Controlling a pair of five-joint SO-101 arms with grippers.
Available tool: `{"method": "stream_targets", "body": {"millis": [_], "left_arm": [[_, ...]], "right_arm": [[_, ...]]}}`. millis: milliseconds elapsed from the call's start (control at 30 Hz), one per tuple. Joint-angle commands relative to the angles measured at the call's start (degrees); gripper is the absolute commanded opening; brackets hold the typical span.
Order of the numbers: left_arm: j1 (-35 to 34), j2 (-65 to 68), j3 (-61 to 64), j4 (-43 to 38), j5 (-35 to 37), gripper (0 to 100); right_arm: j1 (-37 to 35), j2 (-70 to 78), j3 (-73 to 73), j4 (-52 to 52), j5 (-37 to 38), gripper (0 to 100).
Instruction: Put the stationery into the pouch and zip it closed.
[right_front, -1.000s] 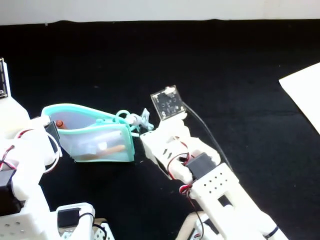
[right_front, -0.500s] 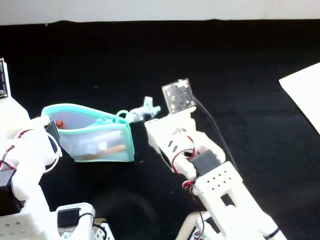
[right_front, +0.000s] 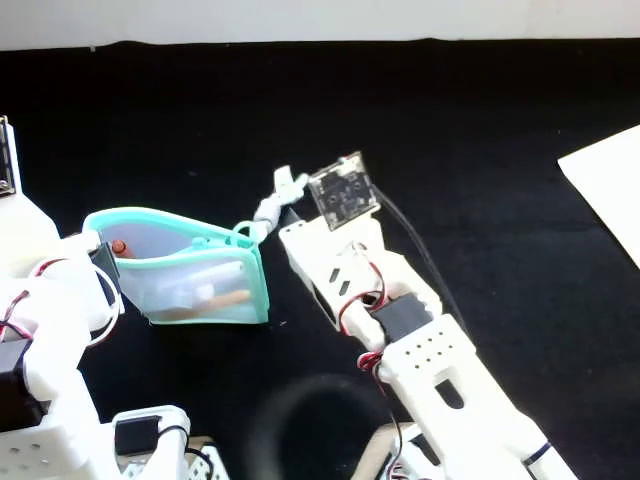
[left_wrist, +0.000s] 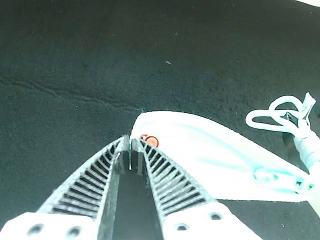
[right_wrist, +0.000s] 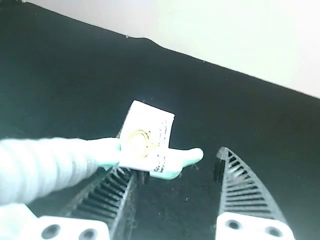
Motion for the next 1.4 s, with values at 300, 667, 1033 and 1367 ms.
{"method": "stream_targets", "body": {"millis": [300, 667, 1033, 1367], "left_arm": [[1.4, 0.7, 3.7, 2.3, 0.4, 1], [1.4, 0.7, 3.7, 2.4, 0.4, 1], [1.4, 0.6, 3.7, 2.4, 0.4, 1], [1.4, 0.5, 3.7, 2.1, 0.4, 1]], "right_arm": [[-5.1, 0.2, -4.3, -1.7, 9.5, 21.6], [-6.5, 4.0, -4.4, -1.7, 24.7, 21.2], [-5.0, 4.7, -5.1, -9.2, 25.1, 0.6], [15.7, 4.2, -12.4, -9.0, 3.0, 0.6]]}}
